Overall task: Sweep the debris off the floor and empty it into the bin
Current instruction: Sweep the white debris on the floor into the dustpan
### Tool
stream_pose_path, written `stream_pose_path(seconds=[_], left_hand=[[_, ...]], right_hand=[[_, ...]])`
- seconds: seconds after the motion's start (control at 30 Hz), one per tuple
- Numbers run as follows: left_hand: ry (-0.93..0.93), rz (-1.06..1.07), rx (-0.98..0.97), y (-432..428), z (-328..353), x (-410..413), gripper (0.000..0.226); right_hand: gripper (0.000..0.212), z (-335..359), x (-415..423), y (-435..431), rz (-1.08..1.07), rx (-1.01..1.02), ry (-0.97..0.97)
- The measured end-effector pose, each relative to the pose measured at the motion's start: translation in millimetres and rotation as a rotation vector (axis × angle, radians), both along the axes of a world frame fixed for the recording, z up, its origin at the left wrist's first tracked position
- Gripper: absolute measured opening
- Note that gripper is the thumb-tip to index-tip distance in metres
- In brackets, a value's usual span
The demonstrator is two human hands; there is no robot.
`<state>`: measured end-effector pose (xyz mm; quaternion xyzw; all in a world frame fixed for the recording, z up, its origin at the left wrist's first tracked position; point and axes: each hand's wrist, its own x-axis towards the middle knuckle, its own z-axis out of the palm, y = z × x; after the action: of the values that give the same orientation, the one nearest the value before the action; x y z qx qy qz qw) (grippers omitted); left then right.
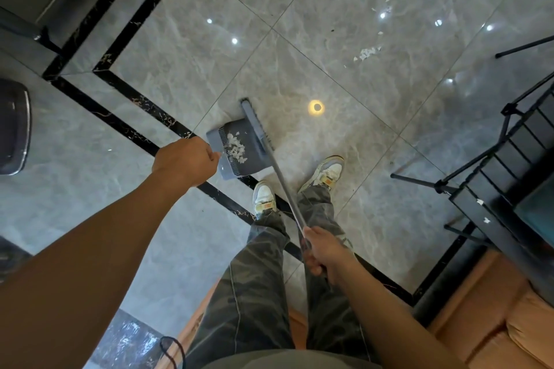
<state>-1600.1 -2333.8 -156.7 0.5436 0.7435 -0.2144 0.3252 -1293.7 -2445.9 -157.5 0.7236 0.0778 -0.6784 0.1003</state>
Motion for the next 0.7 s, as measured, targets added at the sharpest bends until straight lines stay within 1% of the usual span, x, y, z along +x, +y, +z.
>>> stream_pose_path(seconds=[0.13,0.23,0.3,0.4,0.47,0.57,0.7], left_hand=[[-0.003,0.001,-0.004,-2,-2,-2,0.039],[-0.007,-0.001,-0.001,-3,-6,-2,0.041],[-0.001,0.0,0.002,-3,-8,-1,0.041],[0.005,-0.004,0.014,-4,-9,-1,0.041],[0.008,-0.014,0.016,-6,-10,-1,0.042],[0.018,-0.021,0.012,-6,-8,-2,0.043],[0.031,-0.015,0.016,-9,-9,-3,0.044]], right_hand=[[0.028,1,6,5,-0.02,0.092,-0.066],[0.031,-16,7,21,0.086,0.135,-0.139],[0.031,-29,1,29,0.119,0.113,-0.148],[0.031,-37,-19,32,0.058,0.008,-0.099],[0.032,-34,-34,31,0.02,-0.047,-0.024],[0.034,-29,-50,23,-0.013,-0.08,0.076],[0.034,-20,-48,17,-0.086,-0.08,0.11]])
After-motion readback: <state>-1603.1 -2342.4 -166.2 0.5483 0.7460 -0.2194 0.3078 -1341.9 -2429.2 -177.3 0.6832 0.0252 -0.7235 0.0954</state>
